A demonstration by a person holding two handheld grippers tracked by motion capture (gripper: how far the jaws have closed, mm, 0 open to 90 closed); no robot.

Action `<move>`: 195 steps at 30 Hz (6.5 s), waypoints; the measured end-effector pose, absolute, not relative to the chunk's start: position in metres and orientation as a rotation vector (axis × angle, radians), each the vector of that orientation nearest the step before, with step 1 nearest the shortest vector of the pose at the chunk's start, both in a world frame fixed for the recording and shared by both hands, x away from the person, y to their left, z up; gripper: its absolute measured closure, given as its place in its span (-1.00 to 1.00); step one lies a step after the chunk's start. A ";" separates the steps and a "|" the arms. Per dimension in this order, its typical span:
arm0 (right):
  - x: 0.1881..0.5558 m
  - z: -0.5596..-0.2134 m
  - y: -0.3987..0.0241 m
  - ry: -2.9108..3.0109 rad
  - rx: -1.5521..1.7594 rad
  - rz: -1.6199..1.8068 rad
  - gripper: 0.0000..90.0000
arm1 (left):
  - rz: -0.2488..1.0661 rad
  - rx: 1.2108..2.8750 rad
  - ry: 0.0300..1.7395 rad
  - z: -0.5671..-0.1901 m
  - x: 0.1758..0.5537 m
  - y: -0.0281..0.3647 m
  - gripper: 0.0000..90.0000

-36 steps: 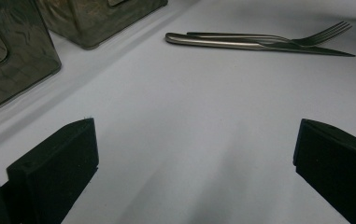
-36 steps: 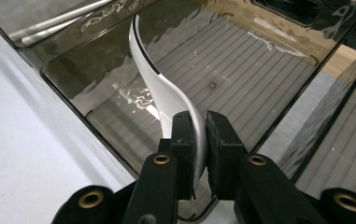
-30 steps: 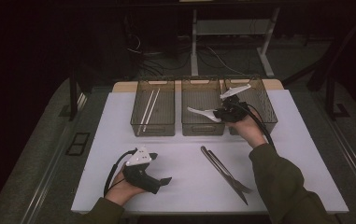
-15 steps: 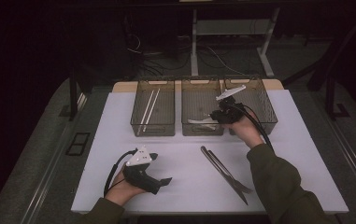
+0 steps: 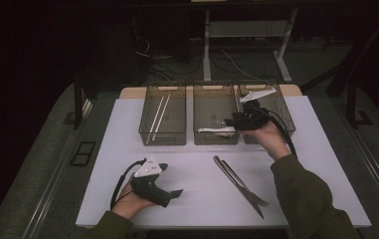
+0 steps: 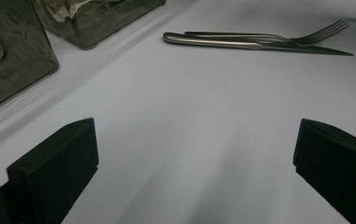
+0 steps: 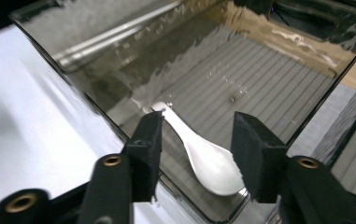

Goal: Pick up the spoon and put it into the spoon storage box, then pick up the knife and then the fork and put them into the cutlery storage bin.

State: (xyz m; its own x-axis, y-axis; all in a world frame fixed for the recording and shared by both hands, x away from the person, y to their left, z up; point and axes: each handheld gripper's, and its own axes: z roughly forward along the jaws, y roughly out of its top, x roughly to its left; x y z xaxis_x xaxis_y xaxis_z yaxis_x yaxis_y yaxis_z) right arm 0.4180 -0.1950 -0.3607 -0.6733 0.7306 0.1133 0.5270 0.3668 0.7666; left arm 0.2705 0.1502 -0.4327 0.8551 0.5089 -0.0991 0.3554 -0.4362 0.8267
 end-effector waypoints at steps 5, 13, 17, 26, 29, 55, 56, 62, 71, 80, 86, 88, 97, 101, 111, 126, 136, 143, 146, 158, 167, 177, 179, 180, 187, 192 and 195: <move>0.408 -0.351 -0.205 2.348 1.107 1.264 0.01 | 0.205 2.073 0.628 -0.433 0.271 0.150 -1.00; 0.388 -0.351 -0.215 2.349 1.075 1.316 -0.04 | 0.205 2.077 0.629 -0.433 0.271 0.150 -1.00; 0.377 -0.355 -0.222 2.338 1.073 1.347 -0.05 | 0.205 2.078 0.629 -0.433 0.271 0.150 -1.00; 0.355 -0.371 -0.240 2.335 1.084 1.368 -0.06 | 0.205 2.076 0.633 -0.433 0.271 0.150 -1.00; 0.348 -0.372 -0.244 2.338 1.077 1.356 -0.07 | 0.205 2.077 0.631 -0.432 0.270 0.150 -1.00; 0.288 -0.405 -0.265 2.490 1.038 1.261 0.10 | 0.208 2.076 0.634 -0.432 0.271 0.151 -1.00; 0.286 -0.405 -0.265 2.502 1.036 1.263 0.14 | 0.208 2.076 0.634 -0.432 0.271 0.151 -1.00; 0.272 -0.408 -0.262 2.564 1.021 1.265 0.46 | 0.209 2.076 0.635 -0.432 0.271 0.151 -1.00; 0.254 -0.417 -0.256 2.671 0.963 1.215 0.85 | 0.213 2.079 0.631 -0.432 0.270 0.151 -1.00; 0.237 -0.424 -0.247 2.759 0.925 1.144 0.99 | 0.211 2.077 0.633 -0.432 0.270 0.151 -1.00; 0.226 -0.428 -0.239 2.798 0.888 1.070 0.99 | 0.214 2.080 0.629 -0.431 0.270 0.151 -1.00; 0.223 -0.430 -0.238 2.807 0.874 1.025 0.99 | 0.214 2.083 0.628 -0.431 0.270 0.151 -1.00; 0.222 -0.433 -0.238 2.797 0.869 0.919 1.00 | 0.213 2.080 0.629 -0.431 0.270 0.151 -1.00; 0.224 -0.432 -0.242 2.785 0.872 0.921 1.00 | 0.212 2.080 0.629 -0.432 0.270 0.151 -1.00; 0.225 -0.431 -0.245 2.766 0.878 0.910 1.00 | 0.211 2.082 0.630 -0.432 0.270 0.150 -1.00; 0.228 -0.430 -0.248 2.760 0.898 0.924 0.99 | 0.208 2.082 0.634 -0.432 0.270 0.150 -1.00; 0.229 -0.420 -0.246 2.751 0.907 1.043 0.89 | 0.208 2.083 0.634 -0.432 0.270 0.150 -1.00; 0.248 -0.415 -0.243 2.694 0.955 1.024 0.72 | 0.206 2.080 0.640 -0.432 0.270 0.149 -1.00; 0.260 -0.416 -0.238 2.682 0.983 1.023 0.68 | 0.207 2.082 0.636 -0.432 0.270 0.149 -1.00; 0.287 -0.429 -0.209 2.724 1.053 0.863 0.62 | 0.207 2.080 0.633 -0.432 0.270 0.150 -1.00; 0.287 -0.431 -0.208 2.753 1.077 0.763 0.75 | 0.204 2.081 0.633 -0.433 0.270 0.149 -1.00; 0.289 -0.429 -0.202 2.763 1.065 0.670 0.78 | 0.203 2.084 0.635 -0.433 0.271 0.149 -1.00; 0.289 -0.429 -0.201 2.756 1.071 0.666 0.79 | 0.202 2.083 0.634 -0.433 0.270 0.149 -1.00; 0.288 -0.429 -0.201 2.750 1.075 0.668 0.80 | 0.202 2.082 0.635 -0.433 0.270 0.149 -1.00; 0.287 -0.431 -0.206 2.728 1.077 0.724 0.87 | 0.206 2.082 0.633 -0.432 0.270 0.149 -1.00; 0.287 -0.432 -0.211 2.722 1.080 0.775 0.88 | 0.205 2.078 0.633 -0.432 0.270 0.149 -1.00; 0.288 -0.432 -0.215 2.705 1.076 0.783 0.88 | 0.206 2.078 0.633 -0.432 0.270 0.149 -1.00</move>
State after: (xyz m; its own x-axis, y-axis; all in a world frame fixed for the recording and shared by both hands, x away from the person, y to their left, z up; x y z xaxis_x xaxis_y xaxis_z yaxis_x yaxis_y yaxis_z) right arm 0.2876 -0.2149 -0.4324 -0.7383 0.6707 0.0713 0.6050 0.6118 0.5095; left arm 0.2699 0.1494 -0.4325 0.8534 0.5123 -0.0960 0.3577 -0.4417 0.8228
